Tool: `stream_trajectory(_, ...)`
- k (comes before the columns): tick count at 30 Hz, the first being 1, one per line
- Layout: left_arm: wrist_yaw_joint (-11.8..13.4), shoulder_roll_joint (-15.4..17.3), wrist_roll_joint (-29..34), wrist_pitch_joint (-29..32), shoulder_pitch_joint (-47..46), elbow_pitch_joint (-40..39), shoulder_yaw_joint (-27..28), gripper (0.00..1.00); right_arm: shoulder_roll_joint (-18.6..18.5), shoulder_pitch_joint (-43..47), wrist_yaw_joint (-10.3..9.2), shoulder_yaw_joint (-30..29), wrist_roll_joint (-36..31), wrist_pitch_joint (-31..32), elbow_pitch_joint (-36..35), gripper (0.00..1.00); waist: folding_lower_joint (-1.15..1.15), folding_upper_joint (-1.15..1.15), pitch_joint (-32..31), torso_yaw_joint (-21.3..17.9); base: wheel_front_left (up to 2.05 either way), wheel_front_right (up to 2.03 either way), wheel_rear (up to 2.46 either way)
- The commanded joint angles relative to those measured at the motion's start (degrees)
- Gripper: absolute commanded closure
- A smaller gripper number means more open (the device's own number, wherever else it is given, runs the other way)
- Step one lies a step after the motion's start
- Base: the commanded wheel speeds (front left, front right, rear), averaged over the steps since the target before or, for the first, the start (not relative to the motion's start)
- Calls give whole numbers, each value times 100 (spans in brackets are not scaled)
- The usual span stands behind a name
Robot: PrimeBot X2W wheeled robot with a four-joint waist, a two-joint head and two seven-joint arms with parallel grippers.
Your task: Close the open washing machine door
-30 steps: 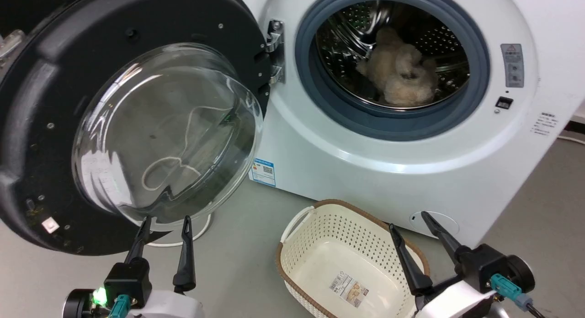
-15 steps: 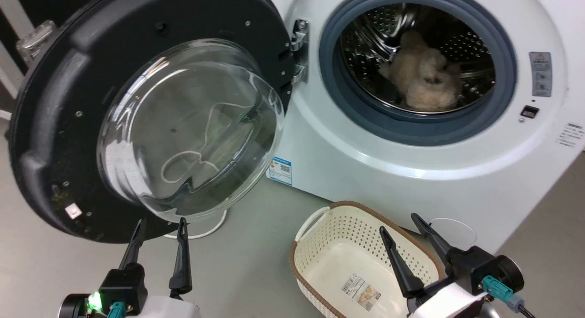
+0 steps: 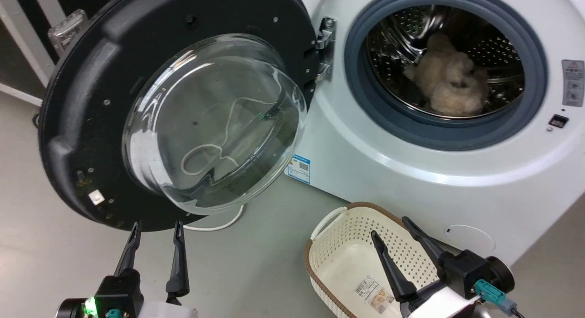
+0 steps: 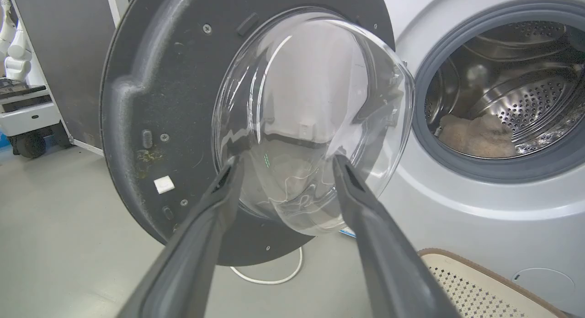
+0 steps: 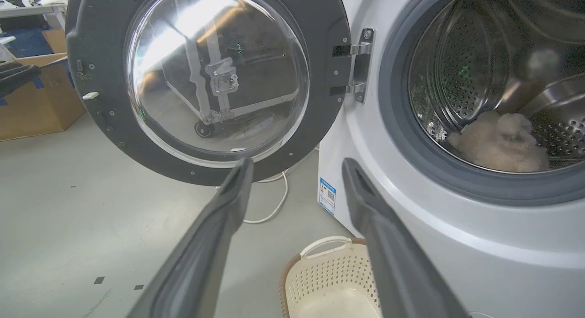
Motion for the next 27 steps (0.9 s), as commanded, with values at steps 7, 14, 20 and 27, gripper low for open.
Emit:
stream_trajectory(7, -17, 2, -33, -130, 105, -31, 42, 0, -34, -109, 4, 86, 104, -124, 50, 0, 0, 0, 7, 182, 0, 0, 0)
stream_trajectory(14, -131, 21, -60, -214, 119, -17, 29, 100, -33, -52, 4, 129, 121, -208, 78, 0, 0, 0, 39, 371, 0, 0, 0)
stream_trajectory(20, -108, 8, -357, -286, -37, -506, 228, 100, -77, -24, 4, 162, 119, -280, 66, 0, 0, 0, 191, 539, 0, 0, 0)
stream_trajectory(27, -436, 28, -1090, -370, -729, -1131, 1106, 100, -202, -6, 4, 137, 80, -363, 22, 0, 0, 0, 514, 728, 0, 0, 0)
